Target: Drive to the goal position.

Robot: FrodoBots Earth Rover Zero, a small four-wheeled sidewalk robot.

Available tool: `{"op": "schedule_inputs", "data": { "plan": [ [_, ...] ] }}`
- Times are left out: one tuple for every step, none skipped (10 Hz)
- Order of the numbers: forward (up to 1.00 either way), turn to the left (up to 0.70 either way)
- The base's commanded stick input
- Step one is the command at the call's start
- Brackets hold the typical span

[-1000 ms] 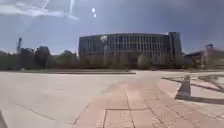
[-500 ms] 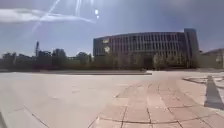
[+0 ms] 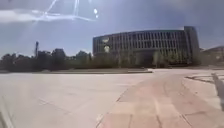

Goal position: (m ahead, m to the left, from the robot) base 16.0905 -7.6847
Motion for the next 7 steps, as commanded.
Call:
{"op": "schedule_inputs", "data": {
  "plan": [
    [0.70,0.01],
    [0.70,0.00],
    [0.70,0.00],
    [0.70,0.00],
    [0.70,0.01],
    [0.70,-0.01],
    [0.70,0.01]
  ]
}}
